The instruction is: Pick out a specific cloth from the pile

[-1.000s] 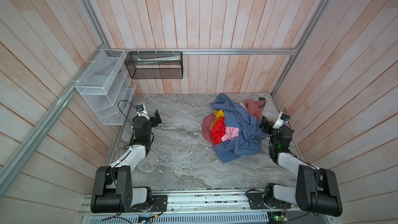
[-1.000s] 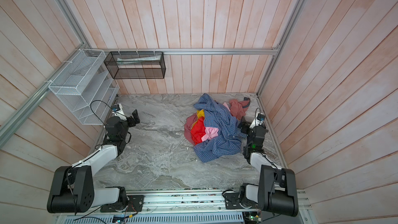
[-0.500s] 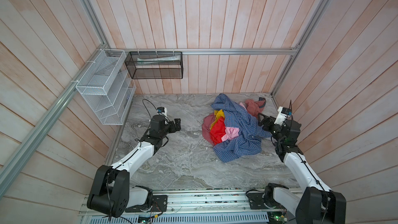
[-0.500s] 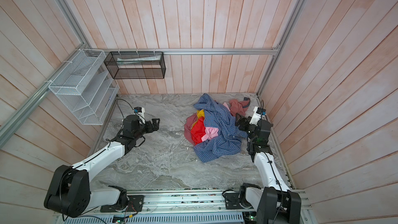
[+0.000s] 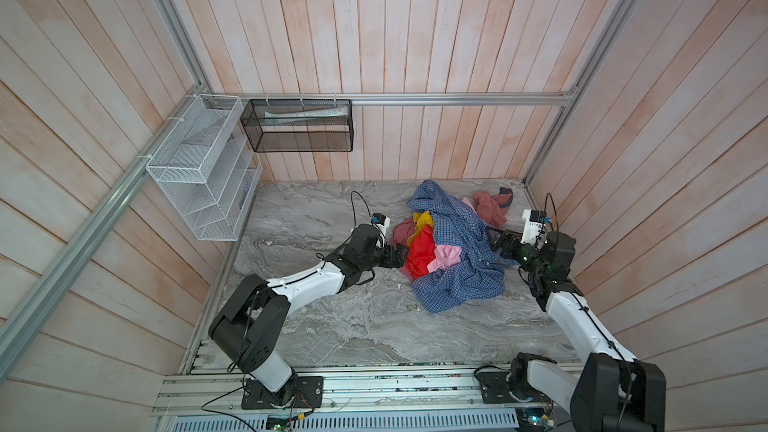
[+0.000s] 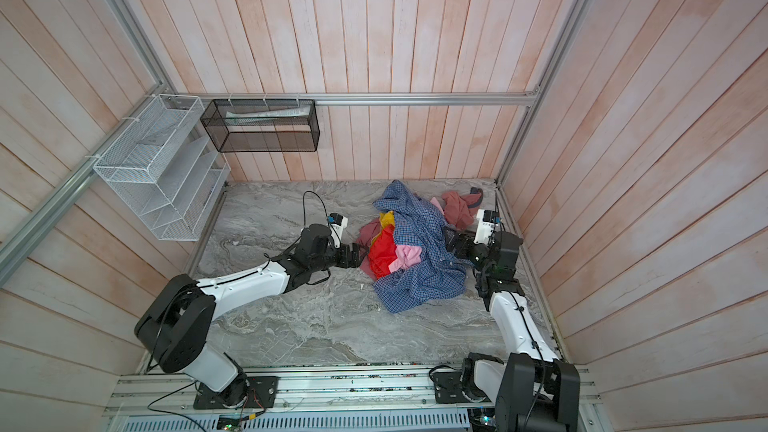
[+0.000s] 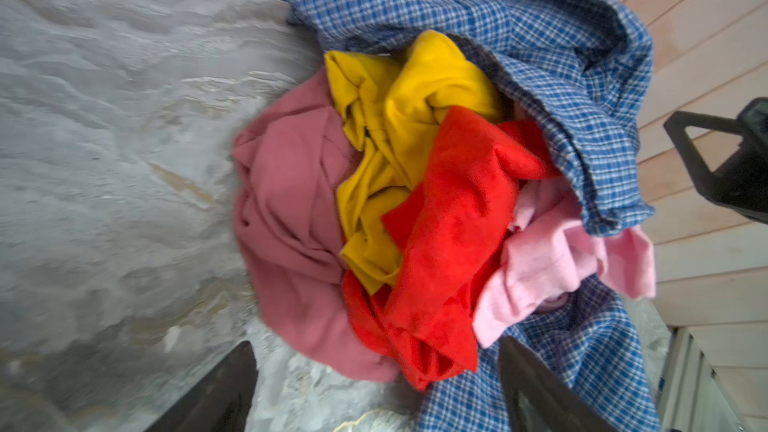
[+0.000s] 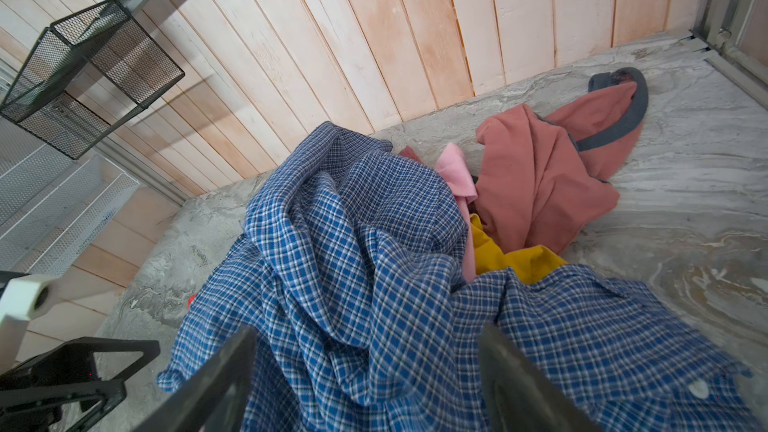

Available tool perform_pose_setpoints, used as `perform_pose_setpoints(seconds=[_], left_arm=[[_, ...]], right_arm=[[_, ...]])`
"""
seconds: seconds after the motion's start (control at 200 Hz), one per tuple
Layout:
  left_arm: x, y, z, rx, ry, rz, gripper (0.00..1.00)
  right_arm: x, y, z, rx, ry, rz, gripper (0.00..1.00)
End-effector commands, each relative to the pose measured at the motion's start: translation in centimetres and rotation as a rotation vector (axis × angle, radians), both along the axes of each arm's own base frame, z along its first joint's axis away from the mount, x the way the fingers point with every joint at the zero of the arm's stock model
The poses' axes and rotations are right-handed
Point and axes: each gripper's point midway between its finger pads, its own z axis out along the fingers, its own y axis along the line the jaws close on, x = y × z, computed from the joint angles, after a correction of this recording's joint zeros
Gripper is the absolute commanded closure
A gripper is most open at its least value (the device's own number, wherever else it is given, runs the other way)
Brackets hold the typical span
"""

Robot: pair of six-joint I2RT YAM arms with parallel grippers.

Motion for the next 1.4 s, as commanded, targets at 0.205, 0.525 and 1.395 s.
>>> perform_pose_setpoints(seconds=[0.205, 0.525, 1.395], left_arm=[[1.2, -6.1, -0.3, 0.029, 0.026, -0.140, 0.13], [-0.4, -7.3, 0.3, 0.129, -0.036, -0.128, 0.13], [-0.3, -6.4, 3.5, 0.178, -0.083, -0.026, 0.18]], right_arm=[[-0.9, -0.4, -1.6, -0.068, 0.037, -0.004, 0.14], [-1.0, -0.8, -2.0, -0.080, 0.046, -0.030, 0.13], [-1.1, -1.6, -2.6, -0.104, 0.054, -0.078, 0.12]])
